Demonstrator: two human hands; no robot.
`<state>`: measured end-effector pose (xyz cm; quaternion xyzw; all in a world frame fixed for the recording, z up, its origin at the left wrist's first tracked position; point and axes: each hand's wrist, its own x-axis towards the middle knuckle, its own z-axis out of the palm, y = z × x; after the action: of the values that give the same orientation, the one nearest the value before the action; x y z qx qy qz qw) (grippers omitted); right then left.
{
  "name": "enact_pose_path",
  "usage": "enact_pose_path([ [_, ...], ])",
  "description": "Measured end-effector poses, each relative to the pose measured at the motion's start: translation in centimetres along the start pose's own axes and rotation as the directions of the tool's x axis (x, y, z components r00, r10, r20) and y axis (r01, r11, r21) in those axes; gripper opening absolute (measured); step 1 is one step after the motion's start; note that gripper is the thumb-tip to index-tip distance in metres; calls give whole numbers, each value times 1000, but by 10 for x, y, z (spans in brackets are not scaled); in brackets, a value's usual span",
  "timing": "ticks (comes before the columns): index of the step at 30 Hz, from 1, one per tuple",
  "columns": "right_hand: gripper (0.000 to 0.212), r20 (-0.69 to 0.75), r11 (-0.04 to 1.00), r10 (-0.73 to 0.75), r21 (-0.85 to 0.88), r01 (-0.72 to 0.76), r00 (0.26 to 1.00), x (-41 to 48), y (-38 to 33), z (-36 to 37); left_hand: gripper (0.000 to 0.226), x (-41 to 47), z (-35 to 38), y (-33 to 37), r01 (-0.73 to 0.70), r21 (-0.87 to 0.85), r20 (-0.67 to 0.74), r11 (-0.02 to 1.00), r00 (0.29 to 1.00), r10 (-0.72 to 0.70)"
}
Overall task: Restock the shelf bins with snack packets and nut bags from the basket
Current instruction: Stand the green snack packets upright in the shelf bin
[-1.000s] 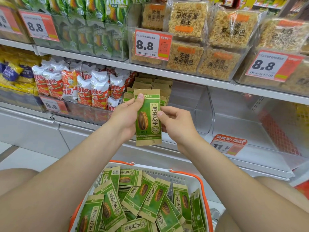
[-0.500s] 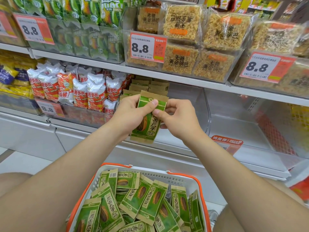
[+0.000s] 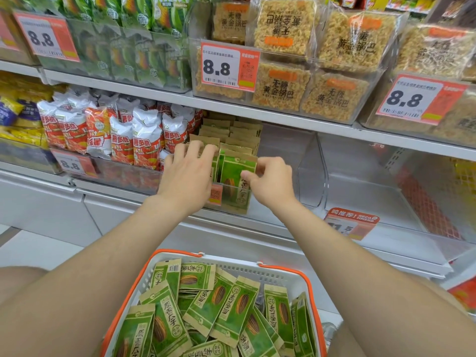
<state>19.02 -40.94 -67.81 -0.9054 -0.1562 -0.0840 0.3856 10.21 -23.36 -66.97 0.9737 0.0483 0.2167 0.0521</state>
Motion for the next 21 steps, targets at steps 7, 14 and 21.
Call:
enact_pose_path([
  [7, 22, -1, 999, 24, 28, -24, 1000, 3, -3, 13, 90, -5, 2, -3, -27, -3, 98, 1000, 995, 28],
  [14, 48, 51, 991, 78, -114, -71, 996, -6, -2, -1, 70, -10, 2, 1, -62, -73, -36, 995, 998, 60],
  [21, 15, 83, 952, -213, -207, 226, 973, -42, -14, -8, 21, -35, 18, 16, -190, 45, -48, 981, 980, 192],
])
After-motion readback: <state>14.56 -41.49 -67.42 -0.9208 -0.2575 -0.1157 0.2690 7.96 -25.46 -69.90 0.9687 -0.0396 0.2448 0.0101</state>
